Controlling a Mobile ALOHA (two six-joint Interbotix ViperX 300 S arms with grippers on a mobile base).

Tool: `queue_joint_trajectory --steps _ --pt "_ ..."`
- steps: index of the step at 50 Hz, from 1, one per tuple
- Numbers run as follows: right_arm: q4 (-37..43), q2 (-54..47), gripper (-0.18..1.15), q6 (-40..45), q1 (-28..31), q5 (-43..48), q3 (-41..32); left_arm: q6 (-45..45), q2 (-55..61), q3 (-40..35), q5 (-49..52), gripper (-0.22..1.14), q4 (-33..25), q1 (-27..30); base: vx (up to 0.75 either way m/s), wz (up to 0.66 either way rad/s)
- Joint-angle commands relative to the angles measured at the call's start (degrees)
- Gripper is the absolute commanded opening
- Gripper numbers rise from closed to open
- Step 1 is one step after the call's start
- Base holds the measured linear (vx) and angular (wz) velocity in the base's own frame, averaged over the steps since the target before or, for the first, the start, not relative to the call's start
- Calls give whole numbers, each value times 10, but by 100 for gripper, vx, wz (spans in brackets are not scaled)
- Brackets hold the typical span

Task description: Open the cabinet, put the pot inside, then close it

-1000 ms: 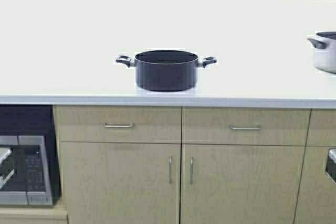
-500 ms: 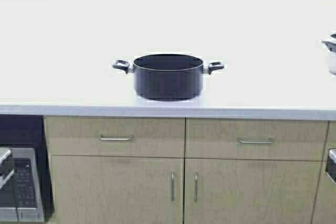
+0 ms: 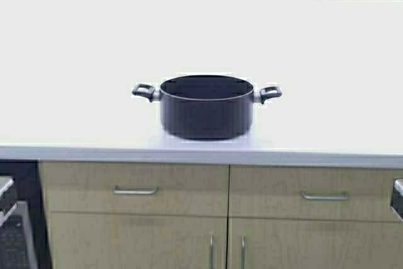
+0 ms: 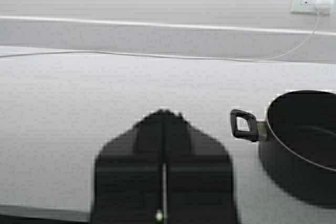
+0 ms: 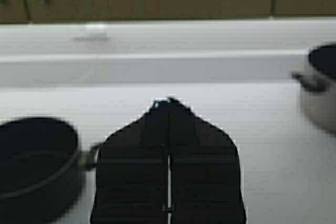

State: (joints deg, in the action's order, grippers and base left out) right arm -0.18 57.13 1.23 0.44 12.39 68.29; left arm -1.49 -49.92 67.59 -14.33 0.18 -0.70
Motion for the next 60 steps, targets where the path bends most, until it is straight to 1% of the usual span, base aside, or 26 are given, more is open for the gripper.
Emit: queue_joint_trajectory --steps 1,12,24,42,46,50,53,54,55,58,60 --pt "-1 -6 5 1 0 2 -10 -1 2 -13 -3 3 2 0 31 -4" --pt "-1 -12 5 4 0 2 -11 -10 -15 -1 22 3 0 0 33 -9" --pt "-2 -6 5 5 1 2 -8 -18 -43 4 22 3 0 0 27 -7" --pt "-3 -4 5 7 1 -14 -9 -17 -42 5 22 3 0 0 19 1" --pt "-1 -3 5 9 2 -19 -9 -17 -45 6 23 3 2 -6 14 1" --pt "-1 -2 6 25 13 -15 -11 -18 -47 6 25 5 2 -30 10 1" --pt "-1 -4 11 34 42 -20 -20 -10 -47 6 31 11 6 -59 8 2" --pt "-3 -4 15 34 54 -23 -22 -10 -47 6 34 15 10 -69 7 2" --pt "-4 -6 21 33 68 -26 -24 -11 -47 7 40 22 17 -84 7 2" --pt "-6 -13 45 25 111 -34 -27 -22 -47 7 51 44 25 -124 7 1" --pt "-7 -20 67 23 140 -34 -28 -25 -45 7 52 62 25 -155 6 1"
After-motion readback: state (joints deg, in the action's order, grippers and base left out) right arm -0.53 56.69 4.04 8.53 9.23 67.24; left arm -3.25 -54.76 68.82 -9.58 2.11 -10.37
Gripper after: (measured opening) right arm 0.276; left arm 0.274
